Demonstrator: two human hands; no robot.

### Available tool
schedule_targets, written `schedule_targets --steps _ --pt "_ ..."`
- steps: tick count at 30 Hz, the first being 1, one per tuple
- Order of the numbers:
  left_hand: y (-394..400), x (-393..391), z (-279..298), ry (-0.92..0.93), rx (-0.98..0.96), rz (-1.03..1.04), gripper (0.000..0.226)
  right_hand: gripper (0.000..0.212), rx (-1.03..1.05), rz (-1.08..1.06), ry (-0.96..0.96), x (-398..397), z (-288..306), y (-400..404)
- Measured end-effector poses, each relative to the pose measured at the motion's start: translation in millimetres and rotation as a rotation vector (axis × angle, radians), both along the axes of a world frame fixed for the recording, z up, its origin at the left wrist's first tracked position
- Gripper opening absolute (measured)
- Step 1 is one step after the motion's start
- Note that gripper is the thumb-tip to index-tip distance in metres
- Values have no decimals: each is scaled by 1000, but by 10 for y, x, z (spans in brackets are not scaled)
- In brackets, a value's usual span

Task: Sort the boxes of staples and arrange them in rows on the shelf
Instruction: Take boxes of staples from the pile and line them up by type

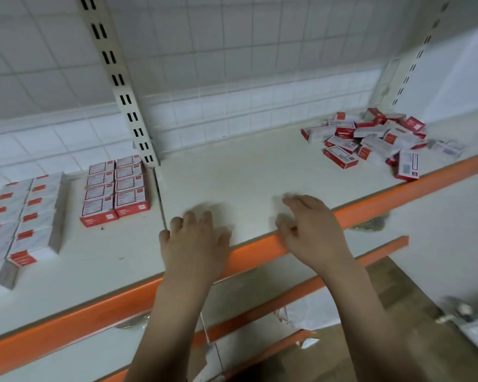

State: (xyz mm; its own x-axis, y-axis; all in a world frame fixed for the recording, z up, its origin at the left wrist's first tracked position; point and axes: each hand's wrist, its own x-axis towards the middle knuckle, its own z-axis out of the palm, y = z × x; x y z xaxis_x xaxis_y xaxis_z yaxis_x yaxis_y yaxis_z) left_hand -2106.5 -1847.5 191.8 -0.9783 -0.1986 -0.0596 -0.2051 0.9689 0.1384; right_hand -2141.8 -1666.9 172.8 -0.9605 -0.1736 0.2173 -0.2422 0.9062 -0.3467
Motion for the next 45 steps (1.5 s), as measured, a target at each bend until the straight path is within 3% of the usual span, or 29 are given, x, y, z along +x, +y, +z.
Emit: schedule_targets --steps 16,30,37,45 --pt "504 -732 -90 97 38 -234 52 47 -44 -240 -47 -241 -43 591" --pt "1959 -1758 67 121 -1 -483 54 42 -54 -336 -1 -577 -1 1738" --pt "2268 -2242 -100 40 60 -438 87 43 -40 -293 15 -658 -12 2078" --pt "2293 -2347 -197 48 155 -382 67 40 -62 -259 10 -748 -59 2361"
